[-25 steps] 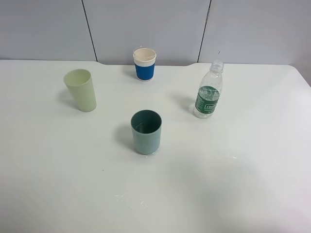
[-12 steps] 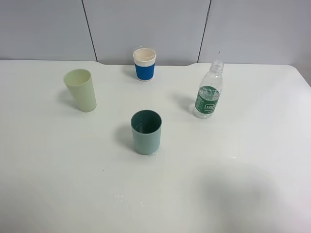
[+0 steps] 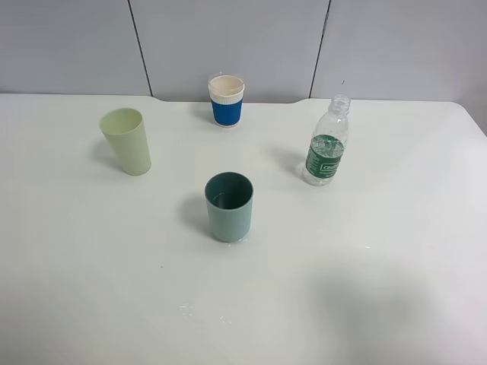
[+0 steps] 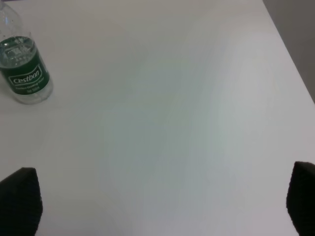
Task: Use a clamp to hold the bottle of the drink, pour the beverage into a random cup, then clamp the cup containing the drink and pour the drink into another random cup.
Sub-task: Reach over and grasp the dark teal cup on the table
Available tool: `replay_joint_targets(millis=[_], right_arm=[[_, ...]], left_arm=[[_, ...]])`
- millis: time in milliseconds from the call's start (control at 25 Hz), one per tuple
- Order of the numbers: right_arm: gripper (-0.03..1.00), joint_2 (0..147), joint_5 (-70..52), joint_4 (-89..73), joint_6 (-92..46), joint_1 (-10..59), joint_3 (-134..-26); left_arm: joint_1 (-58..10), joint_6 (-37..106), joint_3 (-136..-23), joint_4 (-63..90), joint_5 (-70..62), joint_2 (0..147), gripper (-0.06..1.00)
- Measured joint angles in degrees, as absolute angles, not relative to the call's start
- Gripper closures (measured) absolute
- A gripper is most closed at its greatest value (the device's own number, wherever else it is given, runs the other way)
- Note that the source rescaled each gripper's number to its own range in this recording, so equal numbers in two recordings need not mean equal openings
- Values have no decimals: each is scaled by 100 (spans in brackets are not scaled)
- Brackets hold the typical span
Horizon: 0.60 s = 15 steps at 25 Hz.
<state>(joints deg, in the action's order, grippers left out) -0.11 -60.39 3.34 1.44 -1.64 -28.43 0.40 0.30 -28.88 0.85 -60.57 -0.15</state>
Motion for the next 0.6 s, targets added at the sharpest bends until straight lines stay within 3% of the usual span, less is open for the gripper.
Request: replay_joint_targets(millis=[600], right_arm=[[-3,-11,-6039,334,146,-164,-2843]], left_arm=[[40,0,-2888,85,-6057,-15,-6]])
